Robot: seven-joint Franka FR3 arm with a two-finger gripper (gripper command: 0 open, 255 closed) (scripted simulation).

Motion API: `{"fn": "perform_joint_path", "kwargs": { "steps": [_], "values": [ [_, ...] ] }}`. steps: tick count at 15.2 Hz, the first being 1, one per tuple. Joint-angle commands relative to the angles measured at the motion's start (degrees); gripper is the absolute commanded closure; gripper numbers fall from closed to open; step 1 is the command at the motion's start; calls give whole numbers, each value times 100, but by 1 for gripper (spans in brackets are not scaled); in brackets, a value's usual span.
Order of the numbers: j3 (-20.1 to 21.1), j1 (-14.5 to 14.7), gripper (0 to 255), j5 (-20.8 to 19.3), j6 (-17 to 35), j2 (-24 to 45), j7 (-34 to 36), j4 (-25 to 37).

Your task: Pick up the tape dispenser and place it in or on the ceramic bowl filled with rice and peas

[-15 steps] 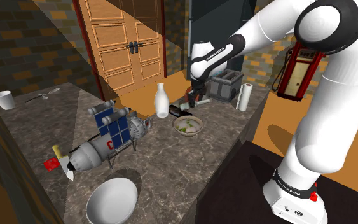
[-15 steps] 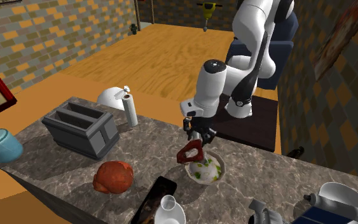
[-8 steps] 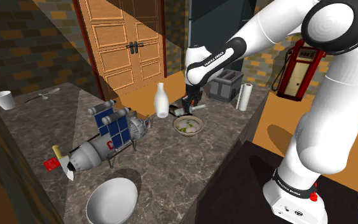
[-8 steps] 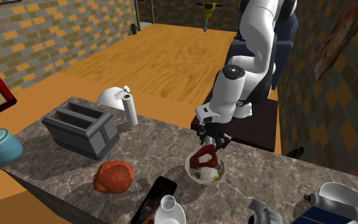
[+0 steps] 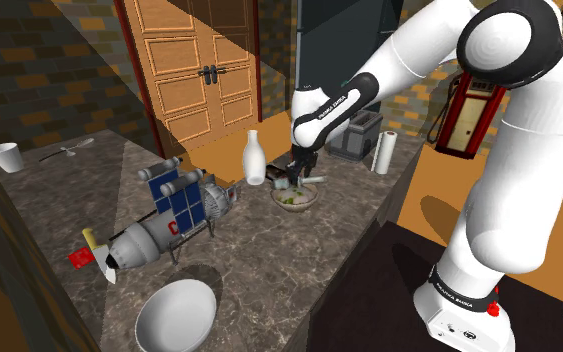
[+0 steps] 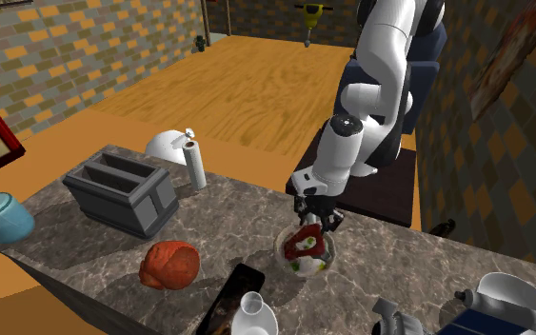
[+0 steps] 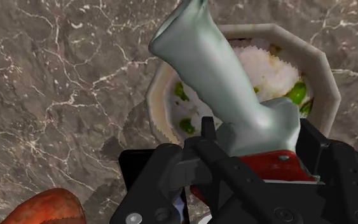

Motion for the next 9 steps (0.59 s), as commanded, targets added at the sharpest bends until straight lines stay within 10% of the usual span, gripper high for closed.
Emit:
{"fn": "perform_joint_path", "kwargs": {
  "steps": [1, 9],
  "values": [
    [7, -1, 255, 27, 152, 136, -6, -30],
    [13, -9, 255, 59, 351, 293, -17, -74]
  ]
}}
